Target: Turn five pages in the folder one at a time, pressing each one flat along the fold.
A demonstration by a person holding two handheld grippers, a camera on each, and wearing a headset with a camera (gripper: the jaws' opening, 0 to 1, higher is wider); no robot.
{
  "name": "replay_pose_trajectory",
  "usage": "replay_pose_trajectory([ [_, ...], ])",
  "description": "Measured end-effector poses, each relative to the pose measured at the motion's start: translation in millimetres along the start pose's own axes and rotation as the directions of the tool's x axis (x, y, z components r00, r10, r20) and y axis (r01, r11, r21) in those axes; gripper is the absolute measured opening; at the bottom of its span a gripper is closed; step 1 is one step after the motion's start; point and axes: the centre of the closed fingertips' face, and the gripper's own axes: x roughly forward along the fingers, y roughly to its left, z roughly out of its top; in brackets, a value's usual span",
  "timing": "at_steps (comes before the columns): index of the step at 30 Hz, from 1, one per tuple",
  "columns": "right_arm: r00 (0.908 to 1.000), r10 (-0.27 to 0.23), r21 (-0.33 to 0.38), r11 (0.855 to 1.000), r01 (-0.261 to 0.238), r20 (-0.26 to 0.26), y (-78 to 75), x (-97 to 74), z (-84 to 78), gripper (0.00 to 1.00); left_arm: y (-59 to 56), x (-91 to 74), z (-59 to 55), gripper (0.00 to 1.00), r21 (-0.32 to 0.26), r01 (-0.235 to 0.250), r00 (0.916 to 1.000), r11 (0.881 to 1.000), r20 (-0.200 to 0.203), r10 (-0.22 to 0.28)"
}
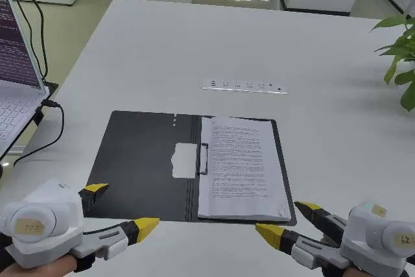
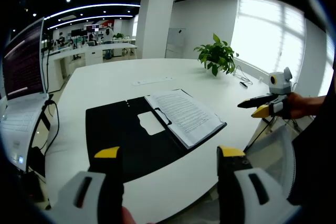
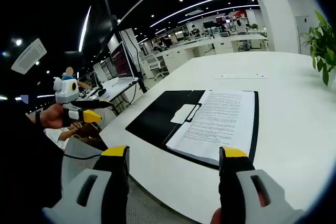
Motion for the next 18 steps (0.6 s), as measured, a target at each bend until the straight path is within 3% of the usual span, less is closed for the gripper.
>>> replay_pose_trajectory([
  [10,0.9998,-0.016,0.002,1.000,0.016,-0.010,5.0,-2.5,-1.9,0.67,3.1,-4.0,-7.1,0.73,-0.009,0.005,0.9999,1.000,-0.012,-0.005],
  [14,0.9996,-0.020,0.001,1.000,0.020,-0.019,9.0,0.5,-4.9,0.67,1.8,-2.5,-7.1,0.73,0.035,0.025,0.9989,0.999,-0.041,-0.023],
  [18,0.9994,-0.028,-0.011,1.000,0.028,-0.021,11.5,4.1,-3.6,0.67,6.2,-1.3,-4.3,0.73,0.039,0.035,0.9984,0.999,-0.045,-0.033],
])
